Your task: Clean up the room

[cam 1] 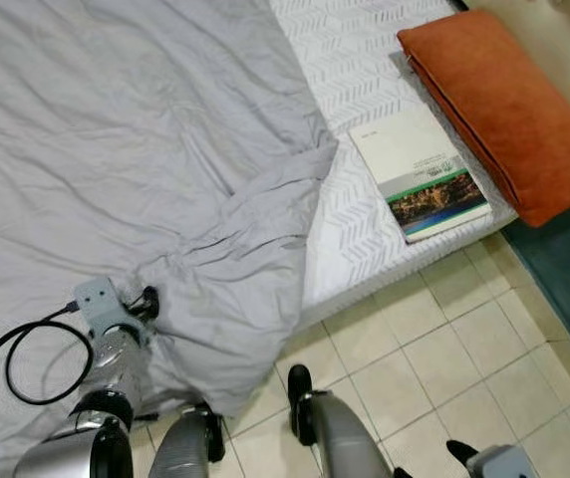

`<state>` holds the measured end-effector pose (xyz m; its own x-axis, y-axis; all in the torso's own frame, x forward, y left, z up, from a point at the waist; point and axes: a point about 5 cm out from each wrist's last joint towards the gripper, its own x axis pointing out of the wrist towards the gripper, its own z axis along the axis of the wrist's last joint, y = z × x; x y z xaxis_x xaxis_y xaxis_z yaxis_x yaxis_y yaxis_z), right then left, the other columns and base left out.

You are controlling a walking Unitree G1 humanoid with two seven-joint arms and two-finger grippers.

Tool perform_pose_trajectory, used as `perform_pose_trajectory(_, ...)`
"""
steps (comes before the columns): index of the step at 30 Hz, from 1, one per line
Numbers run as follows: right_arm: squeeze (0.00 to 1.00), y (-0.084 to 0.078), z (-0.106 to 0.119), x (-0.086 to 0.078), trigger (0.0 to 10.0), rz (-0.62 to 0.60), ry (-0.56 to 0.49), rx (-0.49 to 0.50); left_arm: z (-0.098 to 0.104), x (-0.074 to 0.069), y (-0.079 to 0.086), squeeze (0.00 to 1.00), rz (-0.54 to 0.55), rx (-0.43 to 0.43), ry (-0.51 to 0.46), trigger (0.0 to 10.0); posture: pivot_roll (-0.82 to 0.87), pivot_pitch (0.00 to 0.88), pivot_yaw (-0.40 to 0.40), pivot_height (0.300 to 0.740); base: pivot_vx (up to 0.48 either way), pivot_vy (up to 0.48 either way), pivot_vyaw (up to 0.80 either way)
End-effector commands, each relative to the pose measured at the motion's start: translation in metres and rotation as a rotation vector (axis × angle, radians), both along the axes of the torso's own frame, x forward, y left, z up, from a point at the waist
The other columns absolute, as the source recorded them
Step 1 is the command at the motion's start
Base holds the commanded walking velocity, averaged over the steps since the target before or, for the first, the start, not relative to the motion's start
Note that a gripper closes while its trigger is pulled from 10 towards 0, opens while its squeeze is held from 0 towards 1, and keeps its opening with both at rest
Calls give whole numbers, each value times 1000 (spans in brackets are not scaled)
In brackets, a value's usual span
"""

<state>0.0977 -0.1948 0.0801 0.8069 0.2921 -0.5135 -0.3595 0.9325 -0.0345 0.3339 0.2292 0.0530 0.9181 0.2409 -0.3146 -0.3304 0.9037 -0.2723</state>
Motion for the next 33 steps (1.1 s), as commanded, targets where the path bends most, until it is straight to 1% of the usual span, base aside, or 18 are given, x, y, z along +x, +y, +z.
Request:
perform_pose_trajectory(1,0,-3,-3,-11,10000,-18,50,-12,-22,-11,-15,0,-45,-86,81,0,-407,583,-136,740,0,0,0)
perform_pose_trajectory(4,0,-3,-2,-11,10000,-24,55,-14,-25,-11,-22,0,-84,-127,89,0,-409,581,-132,740,0,0,0)
perform_pose_trajectory(9,0,-5,0,-15,10000,-33,59,-19,-38,-20,-36,0,-141,-214,128,0,-427,585,-139,740,0,0,0)
perform_pose_trajectory(11,0,-5,0,-16,10000,-34,65,-22,-40,-21,-40,0,-155,-223,134,0,-429,593,-142,740,0,0,0)
perform_pose_trajectory(14,0,-4,0,-17,10000,-31,68,-21,-40,-21,-44,0,-189,-198,140,0,-429,595,-143,740,0,0,0)
perform_pose_trajectory(18,0,-1,-4,-13,10000,-31,63,-15,-38,-19,-51,0,-279,-106,133,0,-405,575,-117,740,0,0,0)
perform_pose_trajectory(19,0,-1,-4,-13,10000,-31,63,-15,-38,-19,-51,0,-279,-106,133,0,-405,575,-117,740,0,0,0)
perform_pose_trajectory(20,0,0,-5,-10,10000,-33,58,-14,-37,-18,-51,0,-300,-67,131,0,-396,562,-107,740,0,0,0)
perform_pose_trajectory(21,0,1,-6,-8,10000,-36,52,-11,-35,-17,-50,0,-332,-3,129,0,-396,558,-101,740,0,0,0)
perform_pose_trajectory(23,0,2,-11,0,10000,-49,33,-10,-29,-15,-43,0,-378,84,103,0,-384,515,-69,740,0,0,0)
perform_pose_trajectory(25,0,2,-14,10,10000,-66,12,-6,-25,-14,-38,0,-410,109,73,0,-360,498,-49,740,0,0,0)
perform_pose_trajectory(27,0,3,-19,21,10000,-70,-5,-2,-26,-16,-37,0,-453,156,75,0,-344,472,-31,740,0,0,0)
perform_pose_trajectory(28,0,3,-19,21,10000,-70,-5,-2,-26,-16,-37,0,-453,156,75,0,-344,472,-31,740,0,0,0)
perform_pose_trajectory(29,0,3,-18,31,10000,-82,-35,1,-24,-16,-42,0,-511,208,50,10000,-331,443,-8,740,0,0,0)
perform_pose_trajectory(30,0,2,-17,34,10000,-88,-45,2,-23,-15,-45,0,-534,220,37,10000,-331,443,-8,740,0,0,0)
perform_pose_trajectory(31,0,1,-19,39,10000,-100,-54,4,-20,-13,-49,0,-552,241,13,10000,-327,418,4,740,0,0,0)
perform_pose_trajectory(32,0,1,-19,39,10000,-100,-54,4,-20,-13,-49,0,-552,241,13,10000,-327,418,4,740,0,0,0)
perform_pose_trajectory(33,0,0,-21,44,10000,-109,-57,5,-18,-12,-52,0,-563,254,1,10000,-327,409,6,740,0,0,0)
